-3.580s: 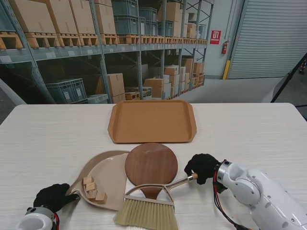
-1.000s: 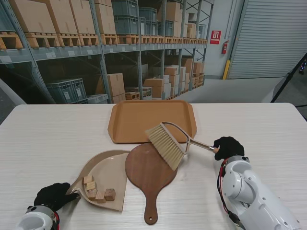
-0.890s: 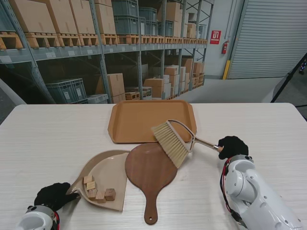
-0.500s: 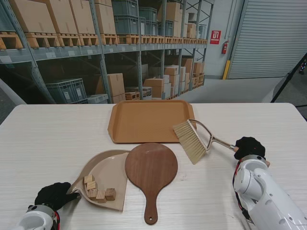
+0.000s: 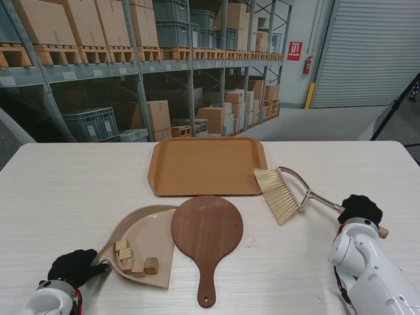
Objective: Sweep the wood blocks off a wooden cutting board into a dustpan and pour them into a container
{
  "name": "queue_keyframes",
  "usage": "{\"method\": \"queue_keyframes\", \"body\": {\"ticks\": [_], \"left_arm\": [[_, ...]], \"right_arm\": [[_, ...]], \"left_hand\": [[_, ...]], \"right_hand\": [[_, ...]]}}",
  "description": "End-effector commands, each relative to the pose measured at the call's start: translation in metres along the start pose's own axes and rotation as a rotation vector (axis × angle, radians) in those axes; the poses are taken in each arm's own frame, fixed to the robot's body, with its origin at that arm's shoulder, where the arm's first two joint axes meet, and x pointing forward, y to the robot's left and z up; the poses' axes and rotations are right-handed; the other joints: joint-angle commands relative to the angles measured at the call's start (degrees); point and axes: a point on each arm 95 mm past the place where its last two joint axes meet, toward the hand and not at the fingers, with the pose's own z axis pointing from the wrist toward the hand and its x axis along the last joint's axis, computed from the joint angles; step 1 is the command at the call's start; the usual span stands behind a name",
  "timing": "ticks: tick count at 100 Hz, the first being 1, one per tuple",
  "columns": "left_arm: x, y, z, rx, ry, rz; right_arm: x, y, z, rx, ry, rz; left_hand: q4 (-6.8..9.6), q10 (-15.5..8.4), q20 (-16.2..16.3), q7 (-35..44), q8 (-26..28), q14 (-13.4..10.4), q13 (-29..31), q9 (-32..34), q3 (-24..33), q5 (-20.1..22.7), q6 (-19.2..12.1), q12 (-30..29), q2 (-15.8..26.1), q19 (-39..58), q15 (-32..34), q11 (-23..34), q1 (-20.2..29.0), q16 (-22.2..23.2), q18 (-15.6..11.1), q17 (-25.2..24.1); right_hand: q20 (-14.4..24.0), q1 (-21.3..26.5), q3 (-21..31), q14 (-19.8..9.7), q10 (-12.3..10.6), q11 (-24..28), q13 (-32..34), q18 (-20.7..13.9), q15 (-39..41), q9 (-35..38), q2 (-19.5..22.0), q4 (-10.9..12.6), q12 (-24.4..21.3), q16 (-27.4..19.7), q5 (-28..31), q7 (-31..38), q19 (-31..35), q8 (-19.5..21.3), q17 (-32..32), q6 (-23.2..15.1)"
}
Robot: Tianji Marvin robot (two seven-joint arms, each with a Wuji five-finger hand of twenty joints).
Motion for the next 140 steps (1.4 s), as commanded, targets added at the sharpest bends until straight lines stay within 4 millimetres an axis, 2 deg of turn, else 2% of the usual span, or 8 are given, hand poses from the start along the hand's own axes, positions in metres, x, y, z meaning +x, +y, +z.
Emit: {"method": "queue_keyframes", "body": {"ticks": [1,54,72,86,103,123,131,140], "left_arm": [[0.002,0.006,-0.002,-0.031,0.003,-0.001],[0.002,0.006,-0.001,-0.034,0.006,0.001],[0.002,0.006,-0.001,-0.033,0.005,0.0],[0.002,0.006,-0.001,-0.034,0.006,0.001],[0.002,0.006,-0.001,-0.034,0.004,0.0],[0.002,0.007,-0.001,-0.035,0.003,-0.001],[0.002,0.007,-0.001,-0.036,0.003,-0.001],[0.001,0.007,-0.001,-0.036,0.003,-0.002]], "right_arm": [[-0.006,-0.01,-0.001,0.031,-0.017,-0.029],[-0.021,-0.036,0.001,0.087,-0.11,-0.099],[-0.023,-0.041,0.0,0.099,-0.113,-0.114],[-0.023,-0.042,-0.001,0.112,-0.103,-0.108],[-0.024,-0.041,0.0,0.12,-0.084,-0.114],[-0.027,-0.038,0.0,0.13,-0.059,-0.131],[-0.028,-0.036,0.0,0.13,-0.046,-0.139],[-0.029,-0.035,0.001,0.131,-0.032,-0.149]], "left_hand": [[0.31,-16.2,1.3,2.3,0.5,-11.5,0.1,-0.8,3.6,1.6,-3.1,-0.8,7.1,1.3,0.4,83.2,7.5,0.3,-2.1,-1.0],[0.31,-16.2,1.3,2.3,0.5,-11.6,0.1,-0.8,3.6,1.6,-3.2,-0.8,7.2,1.3,0.4,83.1,7.5,0.3,-2.1,-1.0],[0.3,-16.2,1.3,2.3,0.5,-11.5,0.1,-0.8,3.6,1.5,-3.2,-0.8,7.1,1.2,0.3,83.1,7.5,0.3,-2.0,-1.0],[0.31,-16.3,1.3,2.3,0.5,-11.5,0.1,-0.8,3.6,1.5,-3.2,-0.8,7.1,1.2,0.3,83.1,7.5,0.3,-2.0,-1.0],[0.31,-16.2,1.3,2.3,0.5,-11.5,0.0,-0.8,3.6,1.5,-3.1,-0.8,7.2,1.2,0.3,83.1,7.5,0.3,-2.0,-1.1],[0.3,-16.1,1.3,2.2,0.5,-11.4,-0.1,-0.8,3.6,1.5,-3.2,-0.8,7.1,1.1,0.3,83.1,7.5,0.3,-2.0,-1.1],[0.3,-16.1,1.3,2.2,0.5,-11.4,-0.1,-0.9,3.6,1.5,-3.2,-0.8,7.2,1.1,0.3,83.1,7.5,0.3,-2.0,-1.1],[0.3,-16.1,1.3,2.2,0.5,-11.4,-0.1,-0.9,3.6,1.4,-3.2,-0.8,7.1,1.1,0.3,83.0,7.5,0.3,-2.0,-1.2]], "right_hand": [[-0.9,5.5,25.3,-3.2,-1.6,-1.6,2.5,1.4,2.6,4.1,6.1,2.4,-1.2,-0.1,5.6,3.1,4.9,0.1,2.0,-1.0],[-1.1,5.5,25.3,-3.0,-1.6,-2.2,2.5,1.7,2.0,4.1,6.6,1.7,-1.3,-0.6,5.3,3.0,4.7,0.2,1.3,-0.9],[-1.4,5.2,25.3,-1.9,-0.9,-4.4,2.5,2.2,0.4,4.0,7.8,-0.5,-2.2,-1.7,4.1,2.3,4.3,-0.3,-0.5,-0.4],[-2.5,4.1,25.3,1.8,1.0,-9.0,2.6,4.5,-6.7,1.7,10.2,-6.6,-4.2,-5.3,2.1,-1.1,1.3,-3.8,-4.3,1.4],[-2.5,3.0,25.3,4.0,2.9,-15.4,2.5,4.8,-18.6,-2.6,4.1,-17.5,-8.7,-9.2,-2.1,-7.0,-4.0,-9.9,-9.1,4.0],[12.1,-3.4,25.3,4.6,4.0,-22.3,-4.1,3.0,-30.6,-10.0,1.8,-27.4,-11.2,-6.9,-12.0,-8.0,-15.0,-23.9,-15.9,4.6],[14.1,-5.4,25.3,4.2,4.2,-24.0,-6.9,3.1,-33.6,-12.8,1.1,-30.7,-11.7,-5.8,-14.9,-8.0,-17.7,-26.5,-18.3,4.9],[15.3,-8.4,23.7,3.5,4.3,-25.1,-9.8,3.2,-36.3,-16.1,3.2,-30.9,-12.6,-4.9,-17.6,-8.8,-20.1,-28.8,-20.8,5.3]]}}
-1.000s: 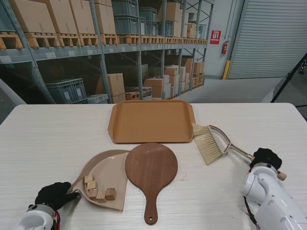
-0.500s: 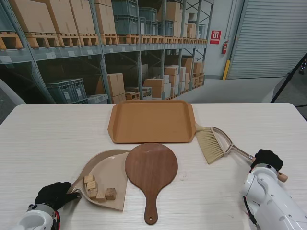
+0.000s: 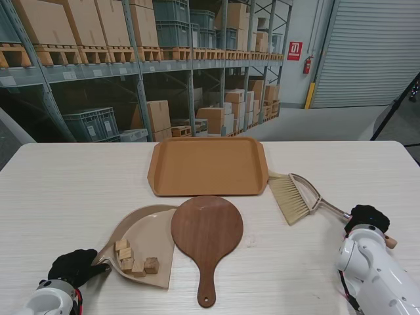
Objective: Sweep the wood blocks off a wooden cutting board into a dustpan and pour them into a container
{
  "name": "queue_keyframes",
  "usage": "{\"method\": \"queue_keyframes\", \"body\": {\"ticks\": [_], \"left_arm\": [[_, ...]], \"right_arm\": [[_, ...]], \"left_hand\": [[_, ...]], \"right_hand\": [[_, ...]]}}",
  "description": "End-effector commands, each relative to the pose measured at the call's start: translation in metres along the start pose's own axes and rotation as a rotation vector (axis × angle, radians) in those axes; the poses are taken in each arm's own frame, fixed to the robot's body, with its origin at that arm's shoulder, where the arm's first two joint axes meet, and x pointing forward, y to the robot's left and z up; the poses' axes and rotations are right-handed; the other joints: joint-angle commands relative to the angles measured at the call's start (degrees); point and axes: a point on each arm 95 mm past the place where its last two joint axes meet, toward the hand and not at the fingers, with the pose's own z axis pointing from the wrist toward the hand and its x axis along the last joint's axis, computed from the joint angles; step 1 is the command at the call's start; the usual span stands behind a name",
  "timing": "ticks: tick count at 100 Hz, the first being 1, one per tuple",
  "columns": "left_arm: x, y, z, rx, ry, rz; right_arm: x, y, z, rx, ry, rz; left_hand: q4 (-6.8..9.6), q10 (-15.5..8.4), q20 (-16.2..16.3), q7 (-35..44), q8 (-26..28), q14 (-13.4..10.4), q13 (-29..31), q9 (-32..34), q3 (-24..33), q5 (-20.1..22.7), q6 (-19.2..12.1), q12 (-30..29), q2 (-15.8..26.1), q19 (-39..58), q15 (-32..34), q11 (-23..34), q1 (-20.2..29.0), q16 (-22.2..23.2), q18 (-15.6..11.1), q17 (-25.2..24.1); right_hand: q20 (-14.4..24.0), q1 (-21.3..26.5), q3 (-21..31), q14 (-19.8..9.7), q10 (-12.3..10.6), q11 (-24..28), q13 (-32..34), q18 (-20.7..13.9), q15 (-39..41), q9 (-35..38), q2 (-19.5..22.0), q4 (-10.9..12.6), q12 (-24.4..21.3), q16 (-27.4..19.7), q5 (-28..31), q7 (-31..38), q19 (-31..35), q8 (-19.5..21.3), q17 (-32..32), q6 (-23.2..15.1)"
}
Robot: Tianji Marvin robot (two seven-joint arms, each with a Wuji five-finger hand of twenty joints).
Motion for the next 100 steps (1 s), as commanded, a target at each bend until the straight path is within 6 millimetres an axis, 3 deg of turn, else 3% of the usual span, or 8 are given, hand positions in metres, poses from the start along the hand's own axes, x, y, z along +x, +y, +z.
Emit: {"method": "queue_keyframes", "body": {"ticks": [1,12,37,57,72,100], "left_arm": [[0.001,0.007,-0.002,-0.034,0.001,-0.003],[0.001,0.007,-0.002,-0.034,0.0,-0.004],[0.001,0.007,-0.002,-0.034,0.0,-0.004],[0.001,0.007,-0.002,-0.034,0.0,-0.004],[0.0,0.007,-0.002,-0.034,0.0,-0.004],[0.0,0.006,-0.002,-0.034,0.0,-0.005]], "right_arm": [[-0.003,-0.015,-0.006,0.045,0.013,-0.021],[-0.005,-0.014,-0.005,0.046,0.027,-0.034],[-0.006,-0.012,-0.005,0.037,0.059,-0.06],[-0.007,-0.011,-0.005,0.026,0.073,-0.076],[-0.008,-0.01,-0.006,0.012,0.086,-0.089],[-0.008,0.003,-0.011,-0.032,0.141,-0.086]], "left_hand": [[0.3,-16.1,1.2,2.2,0.5,-11.4,-0.1,-0.9,3.6,1.5,-3.2,-0.9,7.2,1.1,0.3,82.4,7.5,0.3,-2.0,-1.0],[0.3,-16.1,1.2,2.2,0.5,-11.4,-0.2,-0.9,3.6,1.4,-3.2,-0.9,7.2,1.0,0.2,82.4,7.5,0.3,-2.0,-1.0],[0.3,-16.1,1.2,2.2,0.5,-11.4,-0.2,-1.0,3.6,1.5,-3.1,-0.9,7.2,1.0,0.2,82.4,7.5,0.3,-2.0,-1.1],[0.3,-16.1,1.2,2.2,0.4,-11.4,-0.2,-1.0,3.6,1.5,-3.2,-0.9,7.2,1.0,0.2,82.4,7.6,0.3,-2.0,-1.1],[0.31,-16.0,1.2,2.2,0.4,-11.4,-0.2,-1.0,3.6,1.4,-3.2,-0.9,7.2,1.0,0.1,82.3,7.6,0.4,-2.0,-1.1],[0.3,-16.0,1.2,2.2,0.4,-11.4,-0.3,-1.0,3.6,1.4,-3.2,-0.9,7.2,1.0,0.1,82.3,7.5,0.4,-2.0,-1.1]], "right_hand": [[2.5,-2.8,10.0,-0.5,-0.4,-3.6,-2.5,0.6,-2.9,-4.6,0.9,-2.4,-2.7,1.3,-4.2,-5.6,-1.9,-6.3,-2.2,1.4],[3.3,-5.1,6.7,-1.4,-0.3,-3.8,-5.7,0.8,-5.0,-8.0,4.1,-0.3,-4.1,2.1,-6.1,-6.9,-4.1,-7.6,-4.6,1.9],[3.8,-9.6,0.1,-1.4,0.1,-4.1,-12.0,1.3,-9.1,-15.3,7.7,1.1,-7.5,2.0,-9.4,-10.7,-8.2,-8.1,-9.7,3.1],[3.9,-12.3,-3.3,-1.2,0.4,-4.9,-16.4,1.8,-11.5,-19.3,11.0,3.4,-9.1,1.4,-10.7,-13.6,-11.3,-6.8,-13.3,4.4],[4.4,-14.6,-6.4,-0.9,0.6,-4.9,-20.1,2.0,-12.5,-22.9,14.7,7.0,-9.9,1.2,-11.8,-17.2,-13.5,-3.6,-16.0,5.9],[4.3,-16.1,-9.4,-0.7,0.9,-5.5,-22.5,2.4,-13.5,-25.2,16.1,7.4,-10.7,0.8,-13.3,-19.3,-15.2,-2.1,-17.9,6.4]]}}
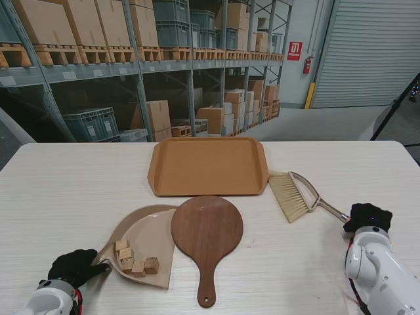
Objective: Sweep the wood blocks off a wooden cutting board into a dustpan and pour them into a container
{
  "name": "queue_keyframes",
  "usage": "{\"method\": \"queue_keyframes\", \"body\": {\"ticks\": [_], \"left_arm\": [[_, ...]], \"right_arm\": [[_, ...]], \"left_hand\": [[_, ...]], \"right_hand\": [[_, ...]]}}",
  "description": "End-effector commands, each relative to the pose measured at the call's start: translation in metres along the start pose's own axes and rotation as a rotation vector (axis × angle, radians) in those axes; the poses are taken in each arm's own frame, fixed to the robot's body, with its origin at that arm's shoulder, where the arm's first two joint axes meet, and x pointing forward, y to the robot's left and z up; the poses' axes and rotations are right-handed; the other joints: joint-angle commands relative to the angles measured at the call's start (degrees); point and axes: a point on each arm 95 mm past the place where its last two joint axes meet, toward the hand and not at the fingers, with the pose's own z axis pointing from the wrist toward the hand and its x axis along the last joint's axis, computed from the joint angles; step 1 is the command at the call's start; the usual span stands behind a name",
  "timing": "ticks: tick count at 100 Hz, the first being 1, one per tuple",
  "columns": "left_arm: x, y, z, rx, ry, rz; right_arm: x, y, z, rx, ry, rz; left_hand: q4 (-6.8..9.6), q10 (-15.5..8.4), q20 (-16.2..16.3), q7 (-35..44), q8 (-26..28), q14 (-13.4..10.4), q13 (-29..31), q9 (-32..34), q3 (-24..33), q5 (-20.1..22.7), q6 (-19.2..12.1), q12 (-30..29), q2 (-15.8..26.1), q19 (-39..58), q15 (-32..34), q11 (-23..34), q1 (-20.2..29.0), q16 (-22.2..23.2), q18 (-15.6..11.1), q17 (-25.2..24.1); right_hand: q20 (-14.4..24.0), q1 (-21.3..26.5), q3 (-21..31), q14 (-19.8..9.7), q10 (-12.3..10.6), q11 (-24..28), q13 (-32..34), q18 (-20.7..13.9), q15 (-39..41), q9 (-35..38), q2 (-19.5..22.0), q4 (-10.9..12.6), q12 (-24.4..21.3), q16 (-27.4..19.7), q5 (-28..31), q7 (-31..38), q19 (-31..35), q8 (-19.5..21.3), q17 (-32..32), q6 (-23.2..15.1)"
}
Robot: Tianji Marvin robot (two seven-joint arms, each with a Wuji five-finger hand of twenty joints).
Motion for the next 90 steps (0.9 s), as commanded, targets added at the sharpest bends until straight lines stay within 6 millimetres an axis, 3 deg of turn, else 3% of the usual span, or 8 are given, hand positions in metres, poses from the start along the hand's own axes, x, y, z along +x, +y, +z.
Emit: {"method": "queue_keyframes", "body": {"ticks": [1,42,90], "left_arm": [[0.0,0.007,-0.002,-0.034,0.0,-0.003],[0.0,0.006,-0.002,-0.033,-0.001,-0.004],[0.0,0.007,-0.002,-0.031,-0.003,-0.01]], "right_arm": [[0.002,-0.001,-0.006,0.006,0.026,-0.007],[0.023,0.04,-0.021,-0.107,0.211,0.073],[0.103,0.094,-0.043,-0.117,0.569,0.349]], "left_hand": [[0.3,-16.1,1.2,2.2,0.4,-11.4,-0.3,-0.9,3.6,1.4,-3.2,-0.9,7.2,1.0,0.1,82.2,7.5,0.4,-2.0,-1.1],[0.3,-16.1,1.3,2.2,0.4,-11.4,-0.2,-0.9,3.6,1.5,-3.2,-0.9,7.2,1.0,0.2,82.2,7.6,0.4,-2.0,-1.1],[0.3,-16.0,1.3,2.2,0.5,-11.3,-0.2,-0.8,3.6,1.4,-3.1,-0.8,7.2,1.0,0.2,82.4,7.6,0.4,-2.0,-1.1]], "right_hand": [[1.4,-1.4,-0.1,0.6,1.1,-0.8,-1.6,2.4,-0.8,-3.2,1.5,1.8,-0.9,-0.5,-1.2,-1.3,-1.0,-0.3,-1.3,0.1],[1.5,-1.9,-2.1,0.6,1.1,-1.7,-1.9,2.8,-1.9,-3.2,2.8,1.9,-1.4,-0.8,-1.3,-2.7,-2.3,0.1,-1.9,0.3],[1.1,-4.6,-6.6,0.0,0.7,-6.8,-0.7,3.4,-7.6,-2.9,5.2,1.7,-3.5,-2.6,-1.8,-4.9,-5.7,0.0,-1.3,-0.9]]}}
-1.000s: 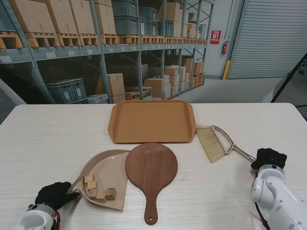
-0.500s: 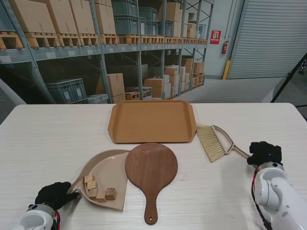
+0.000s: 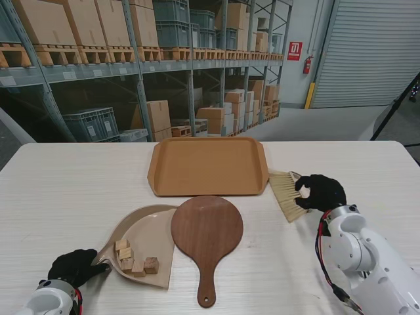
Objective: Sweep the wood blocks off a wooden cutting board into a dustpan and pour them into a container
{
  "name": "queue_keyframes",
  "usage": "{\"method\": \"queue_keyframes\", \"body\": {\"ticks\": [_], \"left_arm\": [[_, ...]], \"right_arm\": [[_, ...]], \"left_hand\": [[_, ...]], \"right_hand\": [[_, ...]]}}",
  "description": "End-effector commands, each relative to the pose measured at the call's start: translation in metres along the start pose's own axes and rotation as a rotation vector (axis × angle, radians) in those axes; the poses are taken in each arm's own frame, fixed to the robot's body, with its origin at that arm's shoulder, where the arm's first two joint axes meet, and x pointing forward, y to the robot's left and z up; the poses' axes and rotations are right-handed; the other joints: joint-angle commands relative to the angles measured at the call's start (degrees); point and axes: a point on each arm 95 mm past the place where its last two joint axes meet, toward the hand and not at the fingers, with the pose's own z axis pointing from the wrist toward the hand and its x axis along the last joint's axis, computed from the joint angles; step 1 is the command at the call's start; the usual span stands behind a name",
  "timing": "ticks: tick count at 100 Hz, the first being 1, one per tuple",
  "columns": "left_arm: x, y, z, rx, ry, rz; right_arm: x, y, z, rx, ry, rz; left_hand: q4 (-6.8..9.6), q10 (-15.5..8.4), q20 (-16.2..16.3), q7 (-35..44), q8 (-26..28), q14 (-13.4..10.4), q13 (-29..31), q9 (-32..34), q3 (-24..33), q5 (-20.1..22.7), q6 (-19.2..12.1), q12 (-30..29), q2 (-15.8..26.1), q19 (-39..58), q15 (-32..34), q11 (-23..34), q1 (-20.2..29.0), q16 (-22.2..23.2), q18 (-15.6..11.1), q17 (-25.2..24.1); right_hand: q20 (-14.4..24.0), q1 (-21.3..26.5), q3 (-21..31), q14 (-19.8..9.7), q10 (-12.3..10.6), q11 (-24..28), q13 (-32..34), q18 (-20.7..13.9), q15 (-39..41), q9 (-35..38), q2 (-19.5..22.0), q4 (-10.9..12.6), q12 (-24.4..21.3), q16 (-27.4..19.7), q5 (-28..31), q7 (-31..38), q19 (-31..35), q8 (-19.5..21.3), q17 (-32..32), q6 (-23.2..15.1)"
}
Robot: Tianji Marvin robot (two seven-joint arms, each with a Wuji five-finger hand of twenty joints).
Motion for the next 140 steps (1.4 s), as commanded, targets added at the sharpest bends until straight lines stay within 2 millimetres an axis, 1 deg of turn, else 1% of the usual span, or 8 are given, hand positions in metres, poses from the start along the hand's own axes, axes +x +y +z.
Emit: {"method": "queue_keyframes", "body": {"ticks": [1,31,57,66,70,89,120,140], "left_arm": [[0.0,0.007,-0.002,-0.032,-0.003,-0.007],[-0.001,0.007,-0.002,-0.027,-0.005,-0.009],[-0.002,0.007,-0.003,-0.022,-0.008,-0.009],[-0.002,0.008,-0.003,-0.021,-0.01,-0.01],[-0.002,0.008,-0.003,-0.02,-0.011,-0.011],[-0.007,0.009,-0.006,-0.014,-0.036,-0.01],[-0.018,0.01,-0.016,0.008,-0.1,-0.016],[-0.02,0.004,-0.021,0.051,-0.118,-0.067]], "right_arm": [[0.023,0.007,0.005,-0.008,0.045,0.043],[0.069,0.009,0.021,0.002,0.099,0.247],[0.095,-0.007,0.03,0.037,0.154,0.379],[0.101,-0.016,0.03,0.063,0.185,0.421],[0.104,-0.02,0.029,0.074,0.189,0.445],[0.106,-0.031,0.027,0.084,0.189,0.469],[0.099,-0.036,0.024,0.112,0.172,0.481],[0.101,-0.039,0.023,0.137,0.176,0.51]], "left_hand": [[0.3,-16.0,1.3,2.2,0.5,-11.3,-0.2,-0.8,3.6,1.4,-3.1,-0.8,7.2,1.0,0.2,81.9,7.5,0.4,-2.0,-1.1],[0.3,-16.0,1.3,2.2,0.5,-11.4,-0.1,-0.8,3.5,1.4,-3.1,-0.8,7.2,1.1,0.3,82.0,7.5,0.4,-2.0,-1.0],[0.29,-16.1,1.3,2.2,0.5,-11.4,-0.1,-0.8,3.5,1.3,-3.1,-0.8,7.3,1.1,0.4,82.0,7.5,0.5,-2.0,-1.0],[0.27,-16.1,1.3,2.3,0.6,-11.4,-0.2,-0.9,3.5,1.3,-3.1,-0.8,7.4,1.1,0.4,82.0,7.5,0.5,-2.0,-1.0],[0.26,-16.2,1.3,2.3,0.6,-11.5,-0.2,-0.9,3.5,1.3,-3.1,-0.7,7.4,1.1,0.4,82.1,7.5,0.5,-2.1,-1.0],[0.21,-16.2,1.4,2.4,0.8,-11.5,-0.2,-1.0,3.5,1.1,-2.8,-0.5,8.0,1.2,0.7,82.5,7.6,0.6,-2.0,-1.1],[0.1,-16.0,1.7,2.6,1.6,-11.4,-0.2,-1.1,3.3,1.0,-2.2,0.0,9.0,1.6,1.8,83.7,8.0,1.0,-1.9,-1.3],[0.09,-15.9,2.3,3.0,2.9,-11.6,0.7,-0.1,3.3,1.6,-1.2,1.0,9.4,2.7,4.4,86.0,8.3,1.8,-1.6,-0.9]], "right_hand": [[1.1,-2.1,-0.9,-0.4,0.5,-1.4,0.0,2.6,-2.0,-0.8,1.1,1.1,-0.9,-1.2,-1.7,-0.4,-1.3,0.6,-0.3,-0.8],[0.3,-6.4,-8.5,0.1,1.1,-6.0,-0.6,3.2,-7.9,-1.4,6.0,1.0,-3.0,-3.4,-4.2,-4.2,-5.8,-1.9,-0.8,-0.4],[-1.5,-10.5,-16.7,-0.9,1.2,-7.7,-3.4,2.4,-11.5,-2.3,11.4,0.5,-4.9,-5.6,-7.1,-6.2,-11.2,-4.6,-2.4,-0.6],[-1.9,-14.3,-19.3,-0.9,1.2,-8.9,-5.0,2.1,-12.2,-4.9,16.5,0.6,-5.8,-6.2,-9.8,-7.5,-12.6,-5.7,-3.2,-1.5],[-1.6,-14.5,-20.9,-0.7,1.2,-9.3,-5.6,2.0,-11.8,-6.4,18.7,1.3,-6.4,-6.2,-11.3,-7.6,-12.9,-6.2,-3.4,-1.4],[-0.7,-13.8,-22.8,-0.4,1.8,-7.9,-5.1,2.2,-10.7,-7.0,21.3,1.8,-6.7,-5.8,-12.4,-6.5,-12.3,-6.6,-2.6,-0.7],[0.0,-12.8,-23.5,0.0,2.0,-7.7,-5.2,2.2,-10.5,-7.2,21.8,2.0,-6.9,-5.6,-11.9,-5.8,-11.9,-6.9,-2.6,-0.8],[0.1,-12.4,-23.6,0.0,2.0,-7.7,-5.6,2.2,-10.7,-7.3,21.6,2.0,-6.9,-5.5,-12.0,-5.6,-12.1,-7.0,-2.9,-0.6]]}}
